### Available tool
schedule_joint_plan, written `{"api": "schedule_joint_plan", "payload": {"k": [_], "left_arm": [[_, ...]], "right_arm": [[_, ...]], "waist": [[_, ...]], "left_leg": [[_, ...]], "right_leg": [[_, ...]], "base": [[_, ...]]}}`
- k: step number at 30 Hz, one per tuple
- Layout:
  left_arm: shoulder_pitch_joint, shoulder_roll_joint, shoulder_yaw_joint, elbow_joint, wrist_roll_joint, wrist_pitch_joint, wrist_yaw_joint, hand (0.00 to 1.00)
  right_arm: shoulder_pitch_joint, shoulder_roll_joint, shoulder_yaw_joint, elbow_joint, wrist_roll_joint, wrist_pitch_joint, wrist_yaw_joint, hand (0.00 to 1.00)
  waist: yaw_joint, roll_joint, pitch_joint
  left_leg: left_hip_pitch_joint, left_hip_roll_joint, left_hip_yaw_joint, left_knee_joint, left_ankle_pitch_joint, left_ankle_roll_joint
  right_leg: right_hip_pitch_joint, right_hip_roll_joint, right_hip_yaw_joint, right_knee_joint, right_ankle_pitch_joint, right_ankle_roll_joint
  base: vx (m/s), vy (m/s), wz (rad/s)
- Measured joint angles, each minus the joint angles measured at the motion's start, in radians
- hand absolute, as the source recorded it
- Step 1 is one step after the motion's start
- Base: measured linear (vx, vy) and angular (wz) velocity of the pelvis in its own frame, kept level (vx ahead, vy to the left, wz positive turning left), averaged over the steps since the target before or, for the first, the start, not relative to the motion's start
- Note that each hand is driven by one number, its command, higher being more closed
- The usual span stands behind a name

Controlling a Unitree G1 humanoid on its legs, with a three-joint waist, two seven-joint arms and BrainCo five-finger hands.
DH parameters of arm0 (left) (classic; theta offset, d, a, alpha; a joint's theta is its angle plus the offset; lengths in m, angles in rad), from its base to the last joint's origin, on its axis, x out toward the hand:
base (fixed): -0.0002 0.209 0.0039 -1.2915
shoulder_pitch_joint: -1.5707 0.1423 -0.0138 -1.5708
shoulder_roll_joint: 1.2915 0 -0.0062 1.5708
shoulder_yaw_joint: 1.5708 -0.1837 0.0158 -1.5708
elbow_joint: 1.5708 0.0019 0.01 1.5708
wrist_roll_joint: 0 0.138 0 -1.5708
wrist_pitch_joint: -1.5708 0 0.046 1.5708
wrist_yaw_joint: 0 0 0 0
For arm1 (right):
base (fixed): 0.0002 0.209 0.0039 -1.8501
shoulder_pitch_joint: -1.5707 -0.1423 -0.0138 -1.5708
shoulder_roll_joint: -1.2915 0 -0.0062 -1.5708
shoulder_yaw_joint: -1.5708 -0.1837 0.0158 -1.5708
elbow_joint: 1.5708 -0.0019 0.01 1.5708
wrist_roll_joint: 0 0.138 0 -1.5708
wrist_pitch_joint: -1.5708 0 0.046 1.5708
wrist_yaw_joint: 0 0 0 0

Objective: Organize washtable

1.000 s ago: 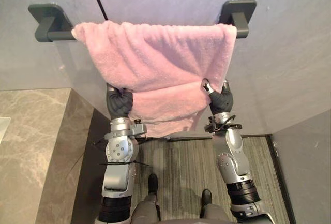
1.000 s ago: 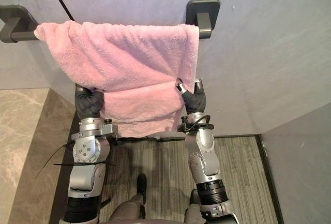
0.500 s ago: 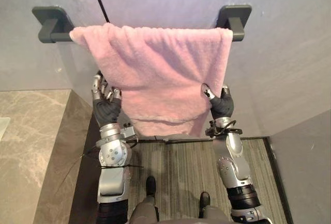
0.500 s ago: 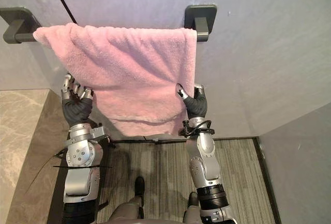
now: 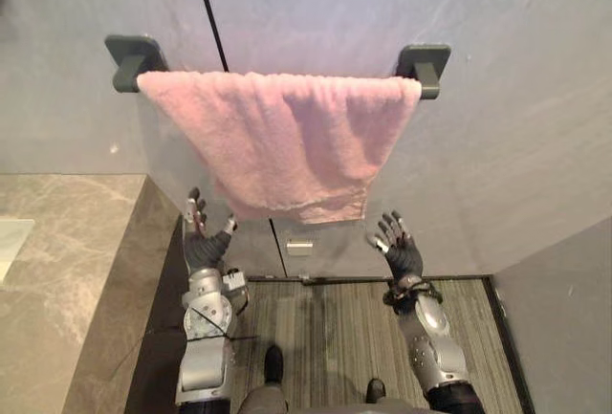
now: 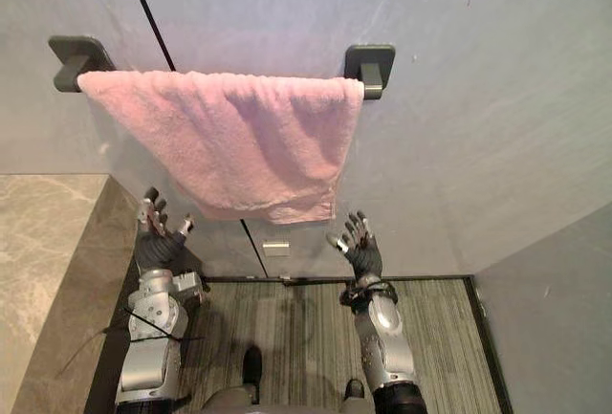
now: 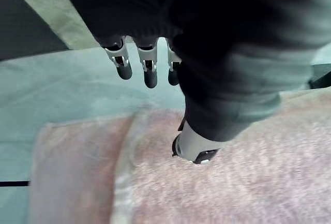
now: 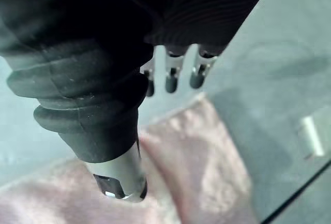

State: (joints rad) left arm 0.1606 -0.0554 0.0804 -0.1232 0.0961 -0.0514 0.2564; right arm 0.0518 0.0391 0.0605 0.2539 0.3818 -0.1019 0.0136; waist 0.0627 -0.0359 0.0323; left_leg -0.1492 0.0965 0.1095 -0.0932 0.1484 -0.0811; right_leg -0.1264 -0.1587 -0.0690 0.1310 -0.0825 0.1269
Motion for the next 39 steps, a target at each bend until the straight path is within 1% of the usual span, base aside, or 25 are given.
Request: {"api": "schedule_joint_plan", "payload": {"k": [2, 6, 7, 9, 11, 12, 13, 14, 16, 17, 18, 19, 20, 21, 22, 24, 25, 26, 27, 28, 30, 33, 35, 37, 39], "left_arm": [[0.025, 0.004, -0.017, 0.042, 0.008, 0.005, -0.025, 0.0], [0.103, 0.024, -0.073, 0.156, 0.016, 0.015, -0.104, 0.0], [0.111, 0.025, -0.073, 0.181, 0.015, 0.016, -0.109, 0.0], [0.144, 0.029, -0.076, 0.301, 0.007, 0.034, -0.166, 0.0], [0.211, 0.043, -0.091, 0.342, -0.027, 0.049, -0.224, 0.0], [0.232, 0.055, -0.101, 0.343, -0.041, 0.052, -0.243, 0.0], [0.266, 0.091, -0.144, 0.339, -0.071, 0.058, -0.285, 0.0], [0.282, 0.114, -0.169, 0.331, -0.094, 0.063, -0.305, 0.0], [0.338, 0.227, -0.277, 0.256, -0.21, 0.075, -0.387, 0.0], [0.345, 0.257, -0.304, 0.229, -0.24, 0.076, -0.407, 0.0], [0.353, 0.319, -0.353, 0.169, -0.318, 0.077, -0.443, 0.0], [0.36, 0.39, -0.393, 0.093, -0.411, 0.078, -0.469, 0.0], [0.36, 0.426, -0.406, 0.052, -0.447, 0.078, -0.477, 0.0], [0.353, 0.482, -0.428, -0.017, -0.509, 0.076, -0.489, 0.0], [0.331, 0.522, -0.444, -0.067, -0.575, 0.074, -0.495, 0.0], [0.303, 0.533, -0.446, -0.114, -0.634, 0.064, -0.493, 0.0], [0.278, 0.53, -0.446, -0.156, -0.656, 0.058, -0.489, 0.0], [0.256, 0.525, -0.446, -0.193, -0.677, 0.033, -0.467, 0.0], [0.244, 0.524, -0.447, -0.212, -0.679, 0.024, -0.466, 0.0], [0.224, 0.517, -0.451, -0.248, -0.683, 0.012, -0.444, 0.0], [0.196, 0.481, -0.447, -0.293, -0.685, -0.01, -0.4, 0.0], [0.164, 0.434, -0.433, -0.339, -0.695, -0.034, -0.343, 0.0], [0.137, 0.402, -0.429, -0.344, -0.702, -0.048, -0.322, 0.0], [0.091, 0.358, -0.421, -0.344, -0.699, -0.064, -0.29, 0.0], [0.061, 0.339, -0.409, -0.344, -0.68, -0.069, -0.262, 0.0]], "right_arm": [[0.028, -0.011, 0.01, 0.05, -0.007, 0.006, 0.017, 0.0], [0.104, -0.031, 0.029, 0.163, -0.044, 0.043, 0.056, 0.0], [0.117, -0.033, 0.035, 0.169, -0.05, 0.045, 0.057, 0.0], [0.156, -0.048, 0.076, 0.194, -0.122, 0.07, 0.084, 0.0], [0.185, -0.067, 0.133, 0.188, -0.179, 0.081, 0.113, 0.0], [0.194, -0.069, 0.148, 0.178, -0.196, 0.084, 0.122, 0.0], [0.217, -0.095, 0.184, 0.126, -0.219, 0.091, 0.137, 0.0], [0.228, -0.109, 0.203, 0.088, -0.237, 0.092, 0.146, 0.0], [0.24, -0.168, 0.273, -0.07, -0.272, 0.088, 0.194, 0.0], [0.235, -0.177, 0.282, -0.103, -0.273, 0.085, 0.206, 0.0], [0.218, -0.209, 0.308, -0.156, -0.271, 0.08, 0.22, 0.0], [0.201, -0.236, 0.341, -0.211, -0.25, 0.076, 0.233, 0.0], [0.19, -0.248, 0.36, -0.239, -0.232, 0.071, 0.238, 0.0], [0.169, -0.267, 0.387, -0.286, -0.196, 0.06, 0.253, 0.0], [0.157, -0.279, 0.412, -0.326, -0.137, 0.043, 0.259, 0.0], [0.138, -0.279, 0.436, -0.369, -0.062, 0.029, 0.265, 0.0], [0.12, -0.282, 0.453, -0.404, -0.018, 0.022, 0.267, 0.0], [0.1, -0.281, 0.452, -0.423, 0.041, -0.004, 0.254, 0.0], [0.087, -0.281, 0.452, -0.434, 0.061, -0.01, 0.251, 0.0], [0.054, -0.284, 0.457, -0.448, 0.1, -0.031, 0.244, 0.0], [0.0, -0.278, 0.468, -0.467, 0.163, -0.06, 0.222, 0.0], [-0.079, -0.262, 0.497, -0.469, 0.221, -0.091, 0.198, 0.0], [-0.119, -0.25, 0.51, -0.466, 0.24, -0.099, 0.18, 0.0], [-0.174, -0.219, 0.517, -0.443, 0.245, -0.122, 0.155, 0.0], [-0.218, -0.193, 0.517, -0.414, 0.235, -0.13, 0.13, 0.0]], "waist": [[0.001, 0.001, -0.006], [0.001, -0.002, -0.019], [0.001, -0.002, -0.019], [-0.006, -0.002, -0.019], [-0.023, -0.003, -0.022], [-0.023, -0.003, -0.023], [-0.022, -0.003, -0.023], [-0.022, -0.002, -0.023], [-0.031, 0.0, -0.025], [-0.031, -0.002, -0.026], [-0.033, 0.0, -0.027], [-0.046, -0.002, -0.031], [-0.049, -0.005, -0.032], [-0.05, -0.015, -0.039], [-0.05, -0.017, -0.041], [-0.05, -0.024, -0.046], [-0.05, -0.026, -0.048], [-0.05, -0.022, -0.049], [-0.05, -0.018, -0.05], [-0.051, -0.016, -0.054], [-0.051, 0.0, -0.059], [-0.048, 0.02, -0.068], [-0.048, 0.022, -0.069], [-0.046, 0.02, -0.068], [-0.047, 0.019, -0.067]], "left_leg": [[0.006, 0.002, 0.001, 0.0, 0.0, 0.0], [0.026, 0.008, 0.006, 0.0, -0.001, -0.002], [0.028, 0.006, 0.006, 0.0, 0.0, 0.0], [0.047, 0.007, 0.008, 0.0, -0.001, 0.0], [0.06, 0.007, 0.015, 0.0, -0.009, -0.005], [0.06, 0.008, 0.017, 0.0, -0.012, -0.008], [0.058, 0.011, 0.018, 0.0, -0.016, -0.013], [0.057, 0.011, 0.019, -0.001, -0.018, -0.014], [0.055, 0.011, 0.021, -0.008, -0.018, -0.014], [0.054, 0.011, 0.024, 0.001, -0.017, -0.014], [0.057, 0.01, 0.029, 0.006, -0.019, -0.012], [0.057, 0.006, 0.029, 0.001, -0.019, -0.012], [0.058, 0.006, 0.03, 0.001, -0.019, -0.012], [0.061, 0.006, 0.034, 0.001, -0.019, -0.012], [0.064, 0.006, 0.035, 0.0, -0.02, -0.011], [0.071, 0.005, 0.034, 0.0, -0.02, -0.011], [0.075, 0.005, 0.034, 0.0, -0.019, -0.012], [0.077, 0.006, 0.033, 0.0, -0.019, -0.012], [0.077, 0.007, 0.032, 0.0, -0.019, -0.012], [0.078, 0.007, 0.032, 0.0, -0.017, -0.011], [0.079, 0.007, 0.032, 0.0, -0.015, -0.007], [0.08, 0.007, 0.031, 0.0, -0.014, -0.007], [0.083, 0.008, 0.029, 0.0, -0.014, -0.007], [0.081, 0.008, 0.026, -0.001, -0.014, -0.007], [0.063, 0.009, 0.025, -0.002, -0.014, -0.007]], "right_leg": [[0.005, 0.002, 0.003, 0.0, 0.0, 0.0], [0.019, 0.004, 0.015, 0.002, 0.0, 0.0], [0.02, 0.004, 0.015, 0.001, 0.0, 0.0], [0.035, 0.006, 0.019, -0.003, 0.0, 0.0], [0.043, 0.007, 0.02, -0.005, -0.001, 0.0], [0.041, 0.009, 0.024, -0.006, -0.003, -0.003], [0.034, 0.013, 0.033, -0.008, -0.006, -0.001], [0.034, 0.015, 0.037, -0.011, -0.006, -0.001], [0.038, 0.016, 0.039, -0.034, -0.007, -0.001], [0.041, 0.008, 0.044, -0.044, -0.007, -0.001], [0.051, 0.015, 0.045, -0.059, -0.006, -0.002], [0.055, 0.012, 0.046, -0.064, -0.006, -0.002], [0.055, 0.011, 0.046, -0.064, -0.006, -0.002], [0.053, 0.01, 0.048, -0.064, -0.006, -0.002], [0.054, 0.01, 0.048, -0.062, -0.003, -0.005], [0.055, 0.008, 0.048, -0.059, 0.006, -0.002], [0.056, 0.007, 0.048, -0.058, 0.022, -0.008], [0.057, 0.009, 0.047, -0.058, 0.024, -0.008], [0.057, 0.009, 0.046, -0.058, 0.024, -0.009], [0.057, 0.01, 0.046, -0.058, 0.026, -0.007], [0.058, 0.01, 0.047, -0.059, 0.03, -0.002], [0.061, 0.011, 0.045, -0.061, 0.031, -0.001], [0.066, 0.011, 0.042, -0.061, 0.031, -0.001], [0.065, 0.012, 0.04, -0.061, 0.03, -0.001], [0.048, 0.012, 0.04, -0.06, 0.031, -0.001]], "base": [[0.0, 0.0, 0.0], [-0.03, 0.001, -0.05], [-0.04, 0.009, -0.1], [-0.06, 0.014, -0.06], [-0.06, 0.016, -0.04], [-0.05, 0.011, -0.14], [-0.04, 0.004, -0.15], [-0.05, 0.003, -0.13], [-0.05, 0.011, -0.08], [0.0, 0.052, -0.14], [0.02, 0.048, -0.06], [0.03, 0.057, -0.02], [0.0, 0.0, 0.0], [0.05, 0.017, -0.09], [0.05, -0.001, -0.1], [0.04, -0.009, -0.06], [0.04, -0.015, -0.06], [0.04, -0.016, -0.03], [0.03, -0.018, -0.02], [0.0, 0.0, 0.0], [0.02, -0.007, -0.01], [0.0, 0.0, 0.0], [0.01, -0.009, 0.04], [-0.01, -0.004, 0.04], [-0.02, 0.002, 0.02]]}}
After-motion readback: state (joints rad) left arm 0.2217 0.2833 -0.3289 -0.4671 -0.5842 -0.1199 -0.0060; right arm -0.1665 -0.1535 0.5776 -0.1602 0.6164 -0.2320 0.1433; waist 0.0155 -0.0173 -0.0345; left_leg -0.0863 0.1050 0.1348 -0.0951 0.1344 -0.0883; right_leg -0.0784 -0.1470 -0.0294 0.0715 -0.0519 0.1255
